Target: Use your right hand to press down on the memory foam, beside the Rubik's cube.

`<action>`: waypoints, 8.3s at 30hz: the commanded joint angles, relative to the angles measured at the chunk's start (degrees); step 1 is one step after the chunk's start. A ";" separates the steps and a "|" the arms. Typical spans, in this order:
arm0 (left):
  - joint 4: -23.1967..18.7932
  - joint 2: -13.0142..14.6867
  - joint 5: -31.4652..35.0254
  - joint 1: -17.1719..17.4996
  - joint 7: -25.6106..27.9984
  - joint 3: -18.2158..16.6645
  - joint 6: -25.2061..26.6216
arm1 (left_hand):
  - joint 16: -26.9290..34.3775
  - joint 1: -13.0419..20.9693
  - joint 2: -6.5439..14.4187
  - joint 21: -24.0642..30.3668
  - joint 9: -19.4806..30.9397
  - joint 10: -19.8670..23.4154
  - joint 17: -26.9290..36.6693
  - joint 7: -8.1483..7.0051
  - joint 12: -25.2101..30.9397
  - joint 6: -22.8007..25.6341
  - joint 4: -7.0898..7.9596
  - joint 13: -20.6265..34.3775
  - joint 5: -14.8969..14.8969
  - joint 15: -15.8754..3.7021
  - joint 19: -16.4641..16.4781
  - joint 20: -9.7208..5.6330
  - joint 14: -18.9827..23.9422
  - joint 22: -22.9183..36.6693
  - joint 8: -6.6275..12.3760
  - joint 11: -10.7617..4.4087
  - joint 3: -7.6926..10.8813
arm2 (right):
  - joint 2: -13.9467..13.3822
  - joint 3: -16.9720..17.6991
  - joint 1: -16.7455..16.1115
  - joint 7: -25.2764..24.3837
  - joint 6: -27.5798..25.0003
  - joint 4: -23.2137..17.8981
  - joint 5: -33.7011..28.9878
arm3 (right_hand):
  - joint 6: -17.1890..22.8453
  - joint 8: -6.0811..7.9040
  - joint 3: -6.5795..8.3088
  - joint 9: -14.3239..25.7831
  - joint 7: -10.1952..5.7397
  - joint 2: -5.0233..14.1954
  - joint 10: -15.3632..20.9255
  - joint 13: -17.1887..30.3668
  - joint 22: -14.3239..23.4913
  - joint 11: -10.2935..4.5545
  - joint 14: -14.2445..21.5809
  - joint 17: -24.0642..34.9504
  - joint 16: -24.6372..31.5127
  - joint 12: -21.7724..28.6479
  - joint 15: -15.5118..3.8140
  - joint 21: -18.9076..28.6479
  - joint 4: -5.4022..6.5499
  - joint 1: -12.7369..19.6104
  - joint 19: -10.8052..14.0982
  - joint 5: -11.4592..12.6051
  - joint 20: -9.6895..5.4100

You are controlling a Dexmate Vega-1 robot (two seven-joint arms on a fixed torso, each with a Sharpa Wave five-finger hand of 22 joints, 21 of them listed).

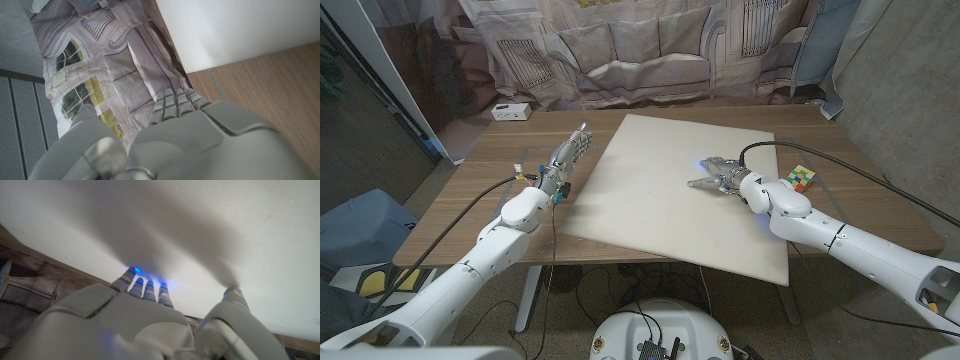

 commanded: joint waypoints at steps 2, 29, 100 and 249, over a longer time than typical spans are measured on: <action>0.27 -0.36 -0.25 -0.70 -0.78 0.63 0.63 | 0.00 0.32 0.70 -0.08 0.22 -0.24 0.24 -0.28 -0.01 0.40 -0.48 0.07 0.12 0.10 -0.20 0.52 -0.36 0.25 0.12 -0.10 0.33 | 0.07 -1.19 0.63 1.41 -1.01 0.59 -0.14 | 1.32 0.60 0.36 0.27 0.37 0.59 0.96 0.05 0.29 1.21 0.38 0.04 0.25 0.78 0.29 0.24 -0.76 0.60 0.93 -0.53 -0.20; -0.33 -0.26 0.22 -1.41 -0.80 1.42 1.97 | 0.01 0.74 1.24 -0.03 0.24 -0.33 0.24 -0.35 0.00 0.96 -0.83 0.09 0.04 0.23 -0.40 1.46 -0.46 0.27 0.22 -0.16 0.64 | 0.35 -2.45 0.79 4.06 -0.33 3.36 1.81 | 4.16 1.26 5.65 0.25 -1.09 2.72 5.24 0.04 0.20 0.27 4.45 -0.57 1.28 1.93 -0.89 0.52 -7.00 11.53 5.92 -1.54 -0.38; -0.14 -0.19 -0.32 -0.51 -1.42 1.05 0.67 | 0.06 1.09 1.74 0.04 0.26 -0.13 0.26 -0.25 0.13 1.59 -1.48 0.12 -0.19 0.35 -0.83 1.81 -0.47 0.31 0.13 -0.14 0.91 | -2.02 1.17 -2.86 -2.41 -1.71 -4.74 -0.57 | 4.52 -0.27 6.15 0.41 -1.16 2.88 5.94 0.15 0.25 -0.72 6.61 -0.15 0.77 0.47 -0.39 -0.71 -5.92 11.35 8.15 -2.16 0.10; 9.71 -3.08 -1.21 -7.58 -8.35 2.91 -2.63 | 0.29 0.99 2.10 0.62 0.29 1.54 0.25 0.15 0.51 1.96 -2.63 0.13 -0.35 0.37 1.10 -0.09 1.19 0.26 -0.21 0.23 0.94 | 7.56 25.64 -16.00 -18.19 40.33 8.89 58.89 | 9.74 0.59 3.50 0.44 2.07 1.69 12.95 0.03 0.18 1.98 11.50 0.24 1.34 1.54 0.39 -0.43 -4.01 3.38 11.92 -2.06 -1.02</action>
